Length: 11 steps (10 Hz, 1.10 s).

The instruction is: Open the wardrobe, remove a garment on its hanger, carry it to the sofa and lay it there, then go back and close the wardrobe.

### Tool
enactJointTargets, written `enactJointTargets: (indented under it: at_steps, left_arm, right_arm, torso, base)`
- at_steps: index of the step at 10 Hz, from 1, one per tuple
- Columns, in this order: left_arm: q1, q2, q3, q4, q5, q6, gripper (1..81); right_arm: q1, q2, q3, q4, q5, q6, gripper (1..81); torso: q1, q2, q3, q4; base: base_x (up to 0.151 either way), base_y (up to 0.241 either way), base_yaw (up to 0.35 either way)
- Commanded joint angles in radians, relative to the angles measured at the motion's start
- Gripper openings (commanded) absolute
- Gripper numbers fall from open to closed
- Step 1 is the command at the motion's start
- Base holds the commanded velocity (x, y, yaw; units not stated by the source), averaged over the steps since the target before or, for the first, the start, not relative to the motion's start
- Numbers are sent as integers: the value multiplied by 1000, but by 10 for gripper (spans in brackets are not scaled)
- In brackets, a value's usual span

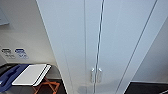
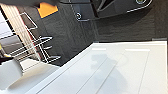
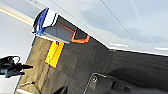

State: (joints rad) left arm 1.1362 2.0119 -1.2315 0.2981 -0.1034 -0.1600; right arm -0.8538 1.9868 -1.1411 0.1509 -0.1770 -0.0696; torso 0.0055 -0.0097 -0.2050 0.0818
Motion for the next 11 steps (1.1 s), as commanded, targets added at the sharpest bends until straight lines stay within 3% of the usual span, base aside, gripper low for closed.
enactJointTargets:
  at_steps: [1, 11]
  left_arm:
    - [-114, -71, 75, 12, 73, 0, 811]
    - [-379, -34, 76, -19, 74, -4, 811]
  right_arm:
    - [135, -44, 66, 33, -73, 2, 811]
    - [377, 43, 15, 91, -98, 2, 811]
  torso:
    - [0, 0, 0, 0]
    - [1, 2, -2, 0]
  base:
    - [0, 0, 0]
    - [0, 0, 0]
